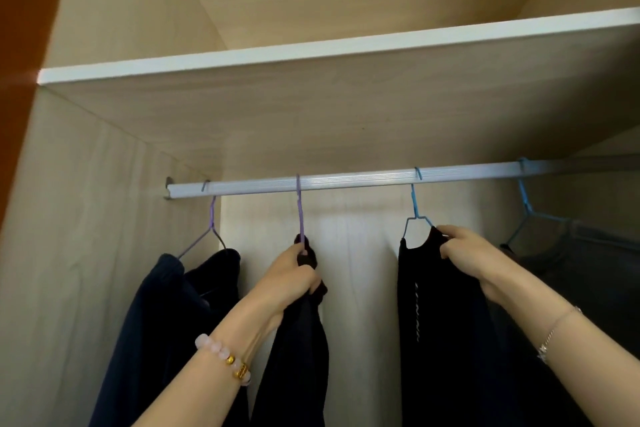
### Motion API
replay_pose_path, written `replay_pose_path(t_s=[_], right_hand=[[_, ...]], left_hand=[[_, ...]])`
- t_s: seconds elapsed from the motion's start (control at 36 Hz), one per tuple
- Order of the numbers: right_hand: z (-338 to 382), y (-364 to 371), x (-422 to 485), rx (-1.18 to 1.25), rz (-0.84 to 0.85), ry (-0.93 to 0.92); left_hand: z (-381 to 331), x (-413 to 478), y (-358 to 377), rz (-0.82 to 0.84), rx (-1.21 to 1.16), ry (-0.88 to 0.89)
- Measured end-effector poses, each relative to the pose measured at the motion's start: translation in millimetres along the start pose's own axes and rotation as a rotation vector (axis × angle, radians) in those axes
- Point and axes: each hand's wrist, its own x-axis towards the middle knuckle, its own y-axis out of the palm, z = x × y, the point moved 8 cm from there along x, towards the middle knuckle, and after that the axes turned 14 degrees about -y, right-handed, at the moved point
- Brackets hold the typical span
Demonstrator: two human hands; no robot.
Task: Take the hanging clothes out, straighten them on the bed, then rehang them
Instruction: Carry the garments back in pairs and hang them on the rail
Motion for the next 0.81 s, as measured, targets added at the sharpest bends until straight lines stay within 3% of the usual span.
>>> replay_pose_path(t_s=[0.14,0.67,0.81], right_hand=[[-7.6,-2.4,-2.9,0.086,0.049,0.021],[-6.6,-4.1,-7.3,0.082,0.073,-0.006],[0.3,-7.6,-4.1,-0.187,0.019,-0.044]], left_hand=[[-4.1,2.6,19.3,0.082,0.075,0.021],[1.0,4.6,36.2,0.211,-0.063,0.037],[-4.2,1.1,26.3,0.134,0.094,0.1]])
